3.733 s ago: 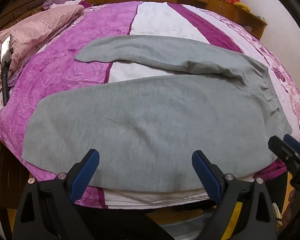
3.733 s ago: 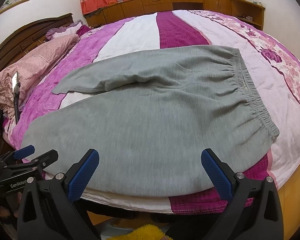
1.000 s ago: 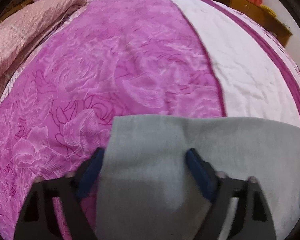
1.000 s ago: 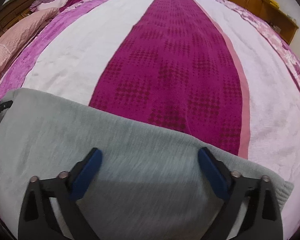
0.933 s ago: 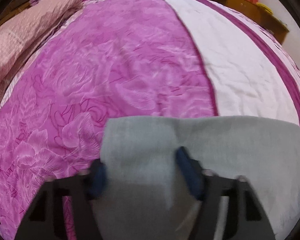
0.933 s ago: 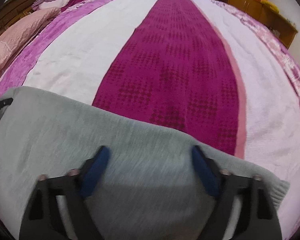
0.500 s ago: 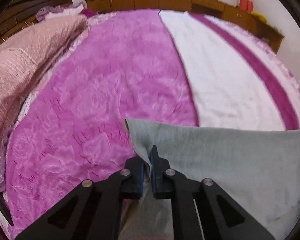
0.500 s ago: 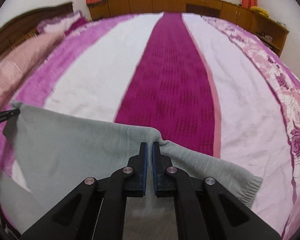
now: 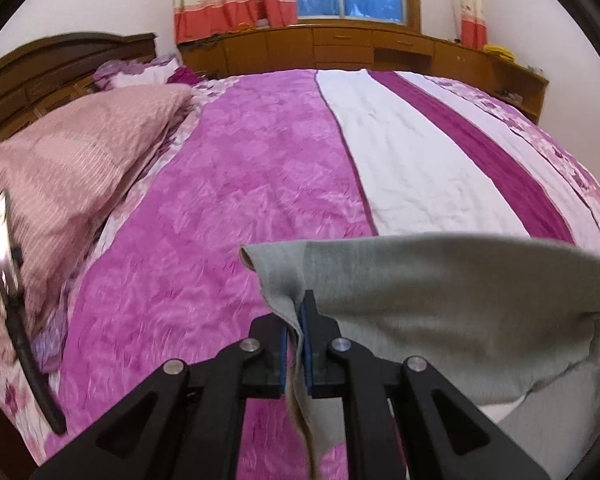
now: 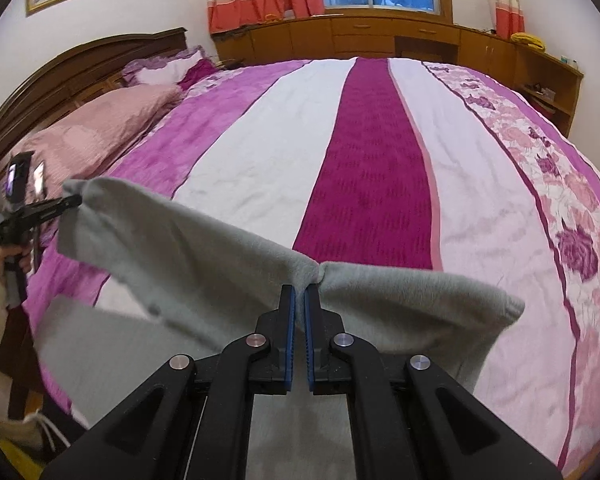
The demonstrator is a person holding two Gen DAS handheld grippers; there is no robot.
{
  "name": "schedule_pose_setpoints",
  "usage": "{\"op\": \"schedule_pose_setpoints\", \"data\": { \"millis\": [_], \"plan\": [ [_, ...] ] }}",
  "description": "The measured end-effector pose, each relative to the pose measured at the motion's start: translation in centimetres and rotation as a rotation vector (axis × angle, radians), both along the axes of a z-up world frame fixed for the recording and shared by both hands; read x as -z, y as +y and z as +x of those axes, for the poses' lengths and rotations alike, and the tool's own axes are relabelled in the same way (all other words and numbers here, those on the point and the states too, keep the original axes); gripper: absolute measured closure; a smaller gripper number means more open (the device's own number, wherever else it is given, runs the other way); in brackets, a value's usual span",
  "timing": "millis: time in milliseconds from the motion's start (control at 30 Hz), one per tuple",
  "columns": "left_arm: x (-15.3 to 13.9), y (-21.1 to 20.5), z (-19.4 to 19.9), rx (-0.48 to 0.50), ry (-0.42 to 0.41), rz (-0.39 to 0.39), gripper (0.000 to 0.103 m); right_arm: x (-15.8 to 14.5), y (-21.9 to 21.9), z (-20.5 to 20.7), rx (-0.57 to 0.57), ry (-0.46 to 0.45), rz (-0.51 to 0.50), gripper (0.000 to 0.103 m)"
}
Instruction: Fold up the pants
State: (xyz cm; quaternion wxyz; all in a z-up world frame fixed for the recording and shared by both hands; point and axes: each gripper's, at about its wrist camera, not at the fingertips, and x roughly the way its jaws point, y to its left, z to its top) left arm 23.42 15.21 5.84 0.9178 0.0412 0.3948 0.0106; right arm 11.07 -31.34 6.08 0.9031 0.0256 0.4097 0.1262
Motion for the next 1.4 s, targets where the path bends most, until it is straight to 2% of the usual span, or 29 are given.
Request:
{"op": "schedule_pose_setpoints", "data": {
  "millis": [133,267,400,467,533,700,900,1100,1167,1267,1400],
  "plan": [
    [1.2,0.7,-2.1,-0.023,0.015,0.018,0.087,1.1,0.2,-3.1,-0.022,0.031,-0.008,0.103],
    [2.5,1.3,-4.4,-0.057,0.042,0.058,0.077,3.6,0.5,-4.9,-0.04,0.103,-0.011,0.103],
    [4.1,2.6,-6.4,-0.118,0.088,0.099,0.076,6.3,1.1,-5.6,-0.042,0.165,-0.03,0.103],
    [4.9,3.5,-7.3,-0.182,0.137,0.116,0.076,7.5,1.2,-5.8,-0.035,0.203,-0.027,0.103],
    [5.5,4.6,-8.5,-0.233,0.173,0.075,0.076,8.6,1.2,-6.0,-0.026,0.23,-0.029,0.103],
    [5.7,5.9,-11.6,-0.276,0.208,-0.188,0.076,10.8,0.8,-6.2,0.01,0.283,-0.009,0.103],
    [5.6,3.4,-11.6,-0.212,0.182,-0.321,0.068,11.8,0.1,-6.5,0.036,0.299,0.035,0.103],
    [7.7,1.3,-10.1,-0.204,0.224,-0.476,0.068,11.7,0.0,-7.2,0.064,0.309,0.039,0.103],
    [8.4,0.5,-9.8,-0.202,0.236,-0.502,0.068,11.6,-0.1,-7.4,0.088,0.321,0.054,0.103],
    [9.3,-0.4,-9.4,-0.205,0.257,-0.47,0.067,11.5,-0.4,-7.8,0.119,0.34,0.098,0.097],
    [9.8,-1.1,-9.2,-0.23,0.235,-0.448,0.065,11.5,-0.9,-8.4,0.143,0.348,0.15,0.088]
  ]
}}
